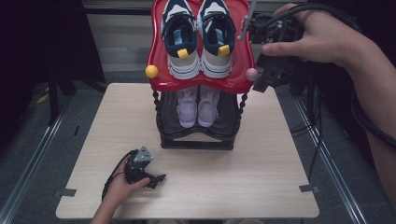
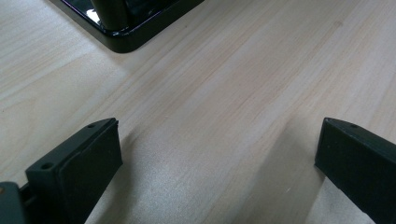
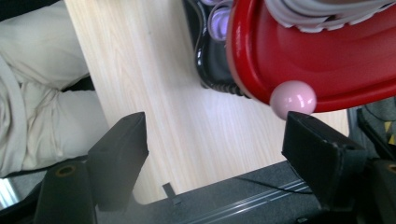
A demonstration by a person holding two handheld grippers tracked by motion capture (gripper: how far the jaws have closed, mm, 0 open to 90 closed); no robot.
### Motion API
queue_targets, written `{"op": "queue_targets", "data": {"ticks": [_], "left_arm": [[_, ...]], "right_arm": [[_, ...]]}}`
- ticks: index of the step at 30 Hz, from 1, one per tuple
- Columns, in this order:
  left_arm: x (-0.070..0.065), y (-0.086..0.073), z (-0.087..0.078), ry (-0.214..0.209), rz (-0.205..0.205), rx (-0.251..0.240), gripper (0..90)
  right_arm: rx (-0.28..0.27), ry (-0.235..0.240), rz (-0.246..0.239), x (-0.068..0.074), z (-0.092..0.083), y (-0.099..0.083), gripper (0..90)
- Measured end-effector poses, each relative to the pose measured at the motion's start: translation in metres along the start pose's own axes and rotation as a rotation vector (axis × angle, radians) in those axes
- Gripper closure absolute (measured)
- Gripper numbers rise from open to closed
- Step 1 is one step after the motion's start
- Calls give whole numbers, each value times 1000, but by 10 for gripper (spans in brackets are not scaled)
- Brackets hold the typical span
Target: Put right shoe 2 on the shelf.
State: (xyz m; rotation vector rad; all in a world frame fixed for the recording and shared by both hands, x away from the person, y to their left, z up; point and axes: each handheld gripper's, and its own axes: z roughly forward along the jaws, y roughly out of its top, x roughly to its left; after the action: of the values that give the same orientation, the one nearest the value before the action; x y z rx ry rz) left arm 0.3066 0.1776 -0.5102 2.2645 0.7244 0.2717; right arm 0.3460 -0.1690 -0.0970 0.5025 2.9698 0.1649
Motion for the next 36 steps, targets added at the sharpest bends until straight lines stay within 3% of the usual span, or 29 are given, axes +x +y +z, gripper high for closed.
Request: {"op": "queue_targets", "data": {"ticks": [6,23,36], "left_arm": [[0,0,0,-1,-1,-2,0],[0,0,0,0,1,0,0],[0,0,0,0,1,0,0]], "right_arm": [[74,15,-10,1,5,-3,232],[119,24,-4,0,17,-26,231],[104,28,14,4,29,-50,231]]}}
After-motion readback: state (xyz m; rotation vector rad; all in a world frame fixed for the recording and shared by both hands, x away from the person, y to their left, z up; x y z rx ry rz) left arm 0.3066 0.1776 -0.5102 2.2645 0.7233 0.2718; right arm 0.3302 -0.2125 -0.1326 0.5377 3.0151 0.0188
